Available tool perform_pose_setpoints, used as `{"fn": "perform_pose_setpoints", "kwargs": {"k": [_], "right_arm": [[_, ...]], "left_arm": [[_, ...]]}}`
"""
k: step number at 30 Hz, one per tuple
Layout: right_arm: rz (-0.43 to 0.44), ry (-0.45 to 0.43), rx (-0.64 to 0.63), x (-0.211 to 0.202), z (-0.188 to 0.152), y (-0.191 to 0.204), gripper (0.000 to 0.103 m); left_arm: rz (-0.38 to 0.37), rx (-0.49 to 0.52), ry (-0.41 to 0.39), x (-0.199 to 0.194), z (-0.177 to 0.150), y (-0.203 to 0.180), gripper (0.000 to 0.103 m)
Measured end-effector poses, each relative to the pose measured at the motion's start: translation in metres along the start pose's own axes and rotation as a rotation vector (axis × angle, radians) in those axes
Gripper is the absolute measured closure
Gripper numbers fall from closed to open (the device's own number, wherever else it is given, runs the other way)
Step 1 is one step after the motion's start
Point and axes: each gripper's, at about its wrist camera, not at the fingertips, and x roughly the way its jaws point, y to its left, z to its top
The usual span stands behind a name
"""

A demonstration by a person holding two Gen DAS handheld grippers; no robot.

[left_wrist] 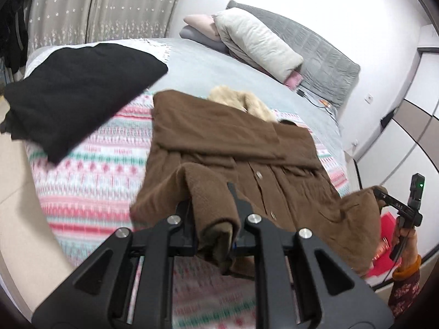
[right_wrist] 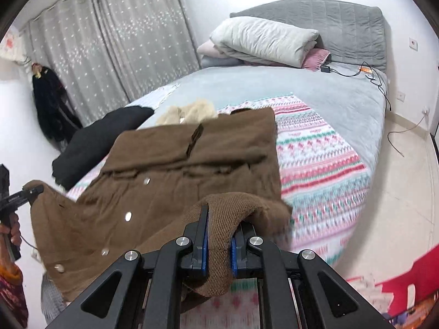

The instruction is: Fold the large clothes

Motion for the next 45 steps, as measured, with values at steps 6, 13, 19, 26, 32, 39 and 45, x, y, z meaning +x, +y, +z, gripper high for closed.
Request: {"fn": "perform_pose_setpoints", "kwargs": {"k": [6,13,19,26,32,39,45], "right_arm": [[-0.082,0.008,0.029,0.050,0.042,-0.017,0.092],[-0.143,0.068,0.071,0.125,0.076,-0.037,0.091],[-0.220,0.196,0.078,0.206,0.068,-0.049,0.091],[-0.219,0.174,0.089,0.229,0.044,-0.058,0.088],[-0.205,0.194,0.051,0.215,0.051,-0.051,0.081],[-0.130,0.128,0.060,0.164,0.065,-0.057,0.031],[-0.059,0.143,0.064,0.145,0.057,-0.078,0.026]], "left_arm": [[0.102,-0.010,0.008,0.059,0.037,0.021,0.085],[0.189,-0.006,0.085,0.141,0.055,0.044,0.082],[0.265,0.026,0.174,0.218,0.036,0.057,0.082],[0.320,0.181,0.105,0.212,0.021,0.035,0.081],[0.302,0.188,0.132,0.200,0.026,0.031,0.071],[0.261,0.258,0.075,0.155,0.031,0.026,0.020],[0.295,0.456,0.097,0.145,0.022,0.026,0.017]]}}
